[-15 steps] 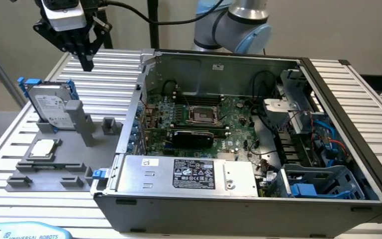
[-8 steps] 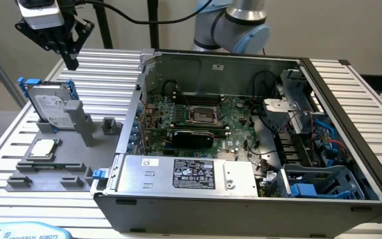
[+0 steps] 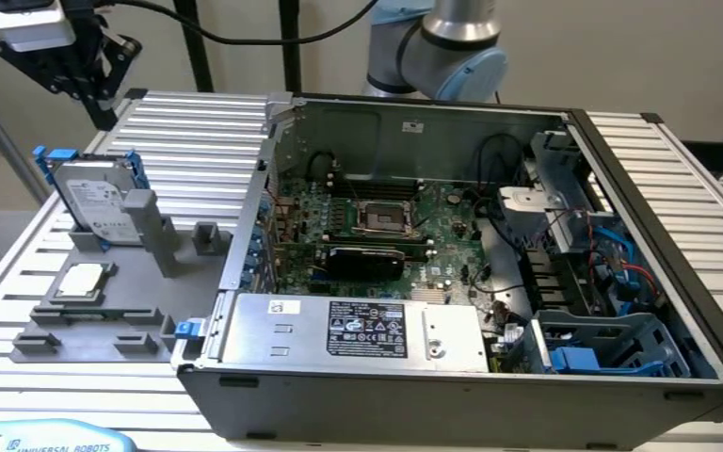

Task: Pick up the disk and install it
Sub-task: 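Reach for the disk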

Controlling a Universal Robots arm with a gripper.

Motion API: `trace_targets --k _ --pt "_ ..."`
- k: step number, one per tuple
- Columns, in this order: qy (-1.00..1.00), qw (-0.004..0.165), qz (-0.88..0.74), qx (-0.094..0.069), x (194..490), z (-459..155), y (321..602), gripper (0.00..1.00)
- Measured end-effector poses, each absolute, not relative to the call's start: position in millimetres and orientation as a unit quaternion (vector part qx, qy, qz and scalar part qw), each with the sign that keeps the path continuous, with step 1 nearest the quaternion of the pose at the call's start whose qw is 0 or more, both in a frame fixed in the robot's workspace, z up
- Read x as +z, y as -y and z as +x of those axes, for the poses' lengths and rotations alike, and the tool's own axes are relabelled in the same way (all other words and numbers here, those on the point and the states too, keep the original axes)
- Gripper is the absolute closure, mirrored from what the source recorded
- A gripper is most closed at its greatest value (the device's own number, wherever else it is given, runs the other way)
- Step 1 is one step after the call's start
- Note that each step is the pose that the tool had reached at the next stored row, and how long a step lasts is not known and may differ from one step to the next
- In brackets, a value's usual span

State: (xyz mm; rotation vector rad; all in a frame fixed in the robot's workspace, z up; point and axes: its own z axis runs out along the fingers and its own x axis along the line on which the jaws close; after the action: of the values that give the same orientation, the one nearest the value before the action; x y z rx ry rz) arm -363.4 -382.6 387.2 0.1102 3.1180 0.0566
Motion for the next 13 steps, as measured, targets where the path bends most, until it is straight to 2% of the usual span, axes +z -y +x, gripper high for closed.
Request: trace_targets --k 13 --pt "-0.999 0.010 0.035 0.015 379 -422 365 0.89"
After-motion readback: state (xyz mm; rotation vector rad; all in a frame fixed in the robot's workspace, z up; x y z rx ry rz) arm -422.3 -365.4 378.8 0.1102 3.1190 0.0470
